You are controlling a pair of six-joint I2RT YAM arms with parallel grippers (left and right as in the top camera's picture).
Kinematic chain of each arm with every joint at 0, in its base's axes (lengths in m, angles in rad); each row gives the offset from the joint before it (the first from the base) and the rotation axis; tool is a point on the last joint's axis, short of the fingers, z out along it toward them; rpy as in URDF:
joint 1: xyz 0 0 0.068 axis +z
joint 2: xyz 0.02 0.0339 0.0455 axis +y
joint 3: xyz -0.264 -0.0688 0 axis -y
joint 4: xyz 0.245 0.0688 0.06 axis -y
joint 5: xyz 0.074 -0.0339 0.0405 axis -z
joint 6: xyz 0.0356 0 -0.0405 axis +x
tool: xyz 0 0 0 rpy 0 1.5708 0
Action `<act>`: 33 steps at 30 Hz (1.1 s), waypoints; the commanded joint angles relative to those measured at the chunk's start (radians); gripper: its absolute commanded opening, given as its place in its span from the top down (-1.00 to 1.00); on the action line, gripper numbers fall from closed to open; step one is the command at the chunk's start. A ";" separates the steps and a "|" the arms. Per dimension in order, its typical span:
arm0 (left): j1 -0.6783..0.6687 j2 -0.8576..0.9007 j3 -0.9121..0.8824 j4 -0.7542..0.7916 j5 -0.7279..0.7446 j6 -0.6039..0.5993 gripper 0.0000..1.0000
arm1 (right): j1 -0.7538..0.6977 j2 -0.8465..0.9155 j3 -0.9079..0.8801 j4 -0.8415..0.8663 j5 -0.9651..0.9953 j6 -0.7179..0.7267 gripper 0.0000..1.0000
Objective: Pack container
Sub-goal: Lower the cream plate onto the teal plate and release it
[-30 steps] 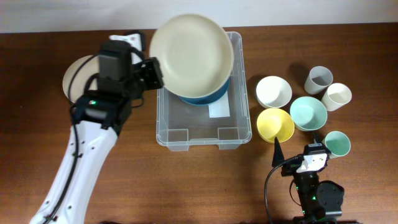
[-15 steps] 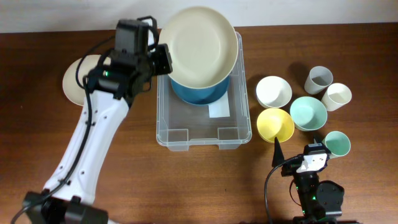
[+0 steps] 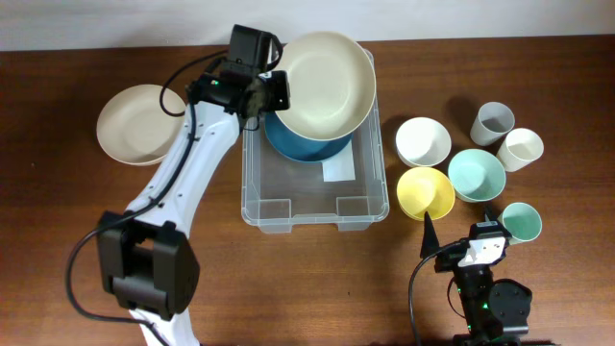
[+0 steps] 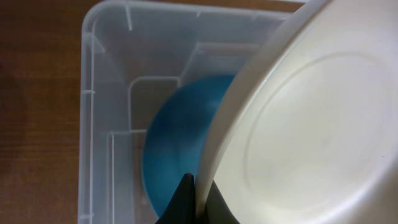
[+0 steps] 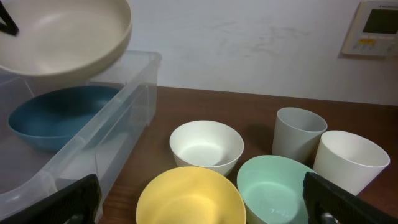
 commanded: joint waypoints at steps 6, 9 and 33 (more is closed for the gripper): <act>0.001 0.057 0.026 0.026 -0.037 0.013 0.99 | -0.001 -0.008 -0.005 -0.005 0.001 0.002 -0.98; 0.001 0.079 0.026 0.026 -0.036 0.013 0.99 | -0.001 -0.008 -0.005 -0.005 0.001 0.002 -0.98; 0.073 -0.111 0.180 -0.280 -0.315 0.038 0.22 | -0.001 -0.008 -0.005 -0.005 0.002 0.002 -0.98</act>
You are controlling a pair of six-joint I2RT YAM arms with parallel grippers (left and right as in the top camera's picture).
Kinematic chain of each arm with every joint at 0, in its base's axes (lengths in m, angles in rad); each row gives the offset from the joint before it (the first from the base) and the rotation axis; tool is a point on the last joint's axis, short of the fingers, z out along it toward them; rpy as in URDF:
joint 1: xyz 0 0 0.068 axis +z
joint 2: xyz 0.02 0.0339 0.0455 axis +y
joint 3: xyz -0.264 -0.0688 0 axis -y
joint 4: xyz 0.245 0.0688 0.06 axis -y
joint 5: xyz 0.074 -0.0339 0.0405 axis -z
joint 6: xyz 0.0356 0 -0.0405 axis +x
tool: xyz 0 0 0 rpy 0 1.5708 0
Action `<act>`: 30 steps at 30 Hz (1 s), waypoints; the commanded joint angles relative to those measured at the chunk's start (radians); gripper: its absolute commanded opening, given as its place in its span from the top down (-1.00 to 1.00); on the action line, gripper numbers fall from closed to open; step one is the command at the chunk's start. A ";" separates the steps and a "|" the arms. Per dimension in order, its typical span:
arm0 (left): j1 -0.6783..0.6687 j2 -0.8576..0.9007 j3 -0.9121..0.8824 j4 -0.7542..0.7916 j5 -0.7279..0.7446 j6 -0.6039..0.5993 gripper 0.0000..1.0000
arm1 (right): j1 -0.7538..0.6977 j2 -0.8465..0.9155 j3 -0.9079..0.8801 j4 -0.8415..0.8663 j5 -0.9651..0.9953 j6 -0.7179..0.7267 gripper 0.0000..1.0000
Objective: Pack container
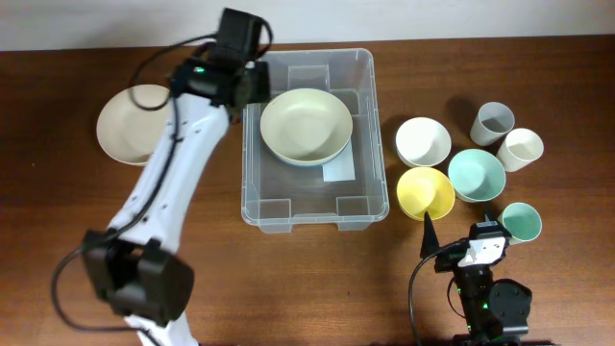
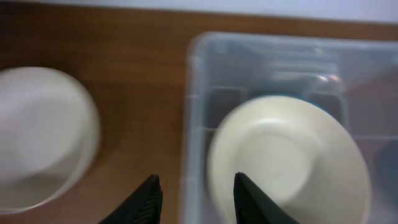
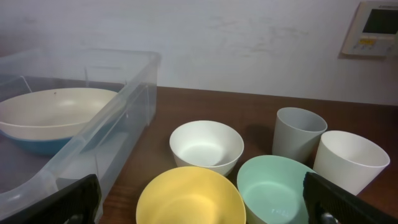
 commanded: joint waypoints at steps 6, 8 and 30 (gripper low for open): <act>0.142 -0.075 0.026 -0.179 -0.076 -0.016 0.22 | -0.001 -0.008 -0.005 -0.005 0.002 0.002 -0.98; 0.171 -0.075 0.021 -0.195 0.002 -0.021 0.33 | -0.001 -0.008 -0.005 -0.005 0.002 0.002 -0.98; -0.102 0.061 0.020 -0.152 0.238 0.023 0.99 | -0.001 -0.008 -0.005 -0.005 0.002 0.002 -0.98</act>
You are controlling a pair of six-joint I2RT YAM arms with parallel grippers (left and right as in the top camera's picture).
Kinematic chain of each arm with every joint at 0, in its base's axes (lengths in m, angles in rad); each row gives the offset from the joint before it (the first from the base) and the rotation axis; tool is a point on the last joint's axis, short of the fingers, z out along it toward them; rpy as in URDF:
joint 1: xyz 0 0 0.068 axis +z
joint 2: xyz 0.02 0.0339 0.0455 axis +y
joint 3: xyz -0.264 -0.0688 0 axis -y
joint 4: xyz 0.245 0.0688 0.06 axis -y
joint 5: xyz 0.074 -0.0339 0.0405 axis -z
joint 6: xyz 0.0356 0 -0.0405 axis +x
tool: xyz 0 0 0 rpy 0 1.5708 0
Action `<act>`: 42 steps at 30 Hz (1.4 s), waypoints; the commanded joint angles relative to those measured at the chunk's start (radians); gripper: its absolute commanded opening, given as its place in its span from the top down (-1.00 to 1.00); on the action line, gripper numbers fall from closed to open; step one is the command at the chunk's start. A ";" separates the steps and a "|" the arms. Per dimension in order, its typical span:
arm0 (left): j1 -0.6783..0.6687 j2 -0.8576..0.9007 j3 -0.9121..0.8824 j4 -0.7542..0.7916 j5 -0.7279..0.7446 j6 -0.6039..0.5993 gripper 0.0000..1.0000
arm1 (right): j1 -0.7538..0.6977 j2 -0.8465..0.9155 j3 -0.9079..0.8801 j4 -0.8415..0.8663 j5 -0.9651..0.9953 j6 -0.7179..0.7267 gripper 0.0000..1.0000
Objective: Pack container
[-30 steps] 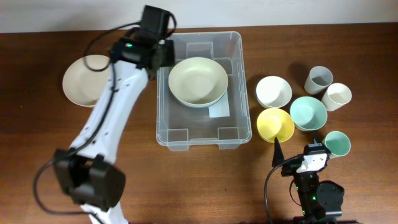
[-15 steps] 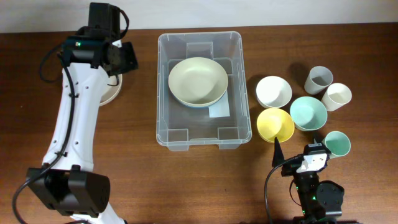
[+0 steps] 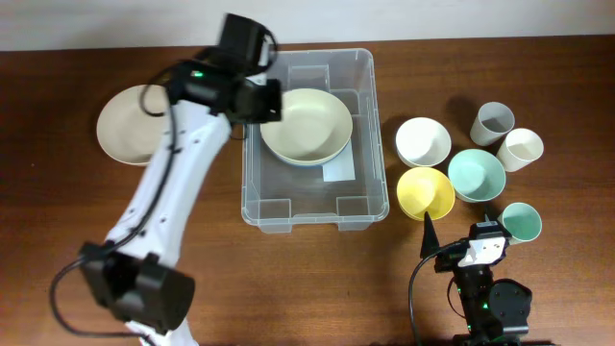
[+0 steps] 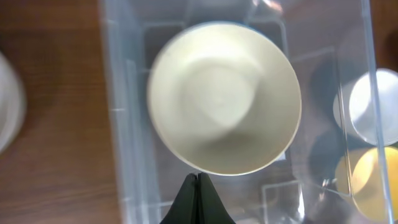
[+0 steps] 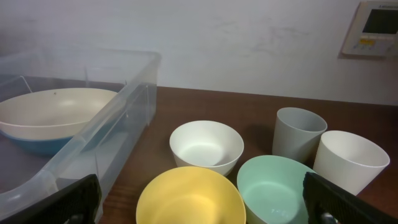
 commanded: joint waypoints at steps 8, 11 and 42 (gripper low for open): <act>-0.141 0.206 0.002 0.067 -0.003 0.015 0.99 | -0.001 -0.008 -0.005 -0.005 0.002 0.001 -0.98; -0.155 0.223 0.002 0.056 -0.012 0.015 0.99 | -0.001 -0.008 -0.005 -0.005 0.002 0.002 -0.98; -0.170 0.313 -0.081 0.050 -0.054 0.000 0.99 | -0.001 -0.008 -0.005 -0.005 0.002 0.002 -0.98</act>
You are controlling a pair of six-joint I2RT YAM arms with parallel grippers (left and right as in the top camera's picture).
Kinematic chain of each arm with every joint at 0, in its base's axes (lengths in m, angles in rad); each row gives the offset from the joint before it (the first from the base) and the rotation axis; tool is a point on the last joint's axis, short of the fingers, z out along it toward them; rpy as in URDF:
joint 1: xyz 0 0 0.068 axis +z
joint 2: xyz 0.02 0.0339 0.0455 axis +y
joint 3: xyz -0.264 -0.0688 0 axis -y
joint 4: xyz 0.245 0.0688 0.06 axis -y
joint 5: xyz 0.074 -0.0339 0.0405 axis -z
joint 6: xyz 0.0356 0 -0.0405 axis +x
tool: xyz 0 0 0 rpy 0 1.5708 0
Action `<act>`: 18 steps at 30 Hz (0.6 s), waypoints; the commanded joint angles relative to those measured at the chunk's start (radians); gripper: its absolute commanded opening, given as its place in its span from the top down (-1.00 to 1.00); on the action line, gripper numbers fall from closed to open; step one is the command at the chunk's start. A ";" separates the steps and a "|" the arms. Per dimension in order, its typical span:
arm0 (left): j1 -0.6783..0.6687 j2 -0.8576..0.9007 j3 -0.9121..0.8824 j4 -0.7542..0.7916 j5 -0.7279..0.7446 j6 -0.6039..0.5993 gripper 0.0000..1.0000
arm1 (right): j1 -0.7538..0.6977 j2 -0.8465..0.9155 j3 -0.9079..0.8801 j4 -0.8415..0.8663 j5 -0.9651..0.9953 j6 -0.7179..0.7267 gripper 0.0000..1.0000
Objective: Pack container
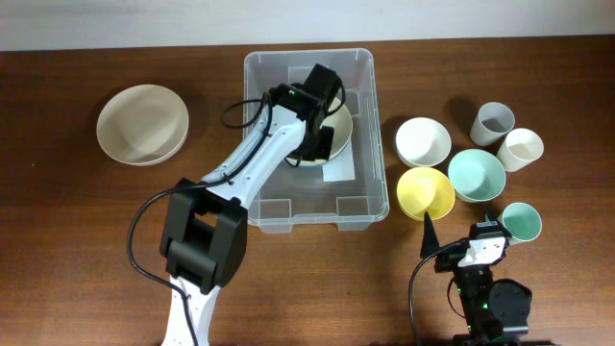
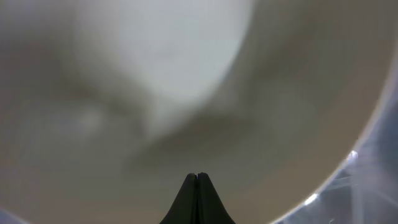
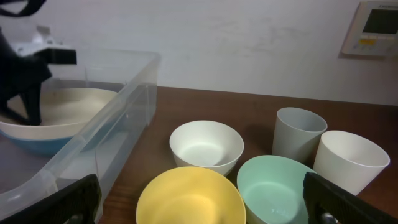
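Note:
The clear plastic container (image 1: 368, 207) stands mid-table. Inside it a cream bowl (image 1: 340, 123) sits nested in a blue bowl (image 3: 34, 144). My left gripper (image 1: 313, 146) is shut and low inside the cream bowl. In the left wrist view the bowl's inner surface (image 2: 155, 93) fills the frame just past the closed tips of the left gripper (image 2: 197, 177). My right gripper (image 3: 199, 214) rests open at the front right, holding nothing, and faces the loose bowls.
A second cream bowl (image 1: 142, 125) lies at far left. Right of the container are a white bowl (image 1: 423, 140), yellow bowl (image 1: 426, 192), mint bowl (image 1: 476, 175), grey cup (image 1: 492, 122), white cup (image 1: 520, 149) and teal cup (image 1: 522, 222).
My left gripper, shut above the container's left side, is now down inside the cream bowl, still shut. The bowls and the right arm have not moved.
My left gripper held the cream bowl by its rim above the blue bowl in the container. Then the bowl lay nested on the blue one and the gripper stood open by the far-left corner. It then hung shut over the container, and now sits low in the bowl.

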 commanded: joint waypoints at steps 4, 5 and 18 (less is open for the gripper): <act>-0.005 0.009 -0.043 -0.006 -0.015 0.000 0.99 | -0.001 -0.008 -0.005 -0.005 0.002 0.001 -0.98; -0.005 0.008 -0.042 -0.006 -0.015 0.000 0.99 | -0.001 -0.008 -0.005 -0.005 0.002 0.002 -0.98; 0.034 -0.117 0.097 -0.006 -0.129 0.000 0.99 | -0.001 -0.008 -0.005 -0.005 0.001 0.002 -0.98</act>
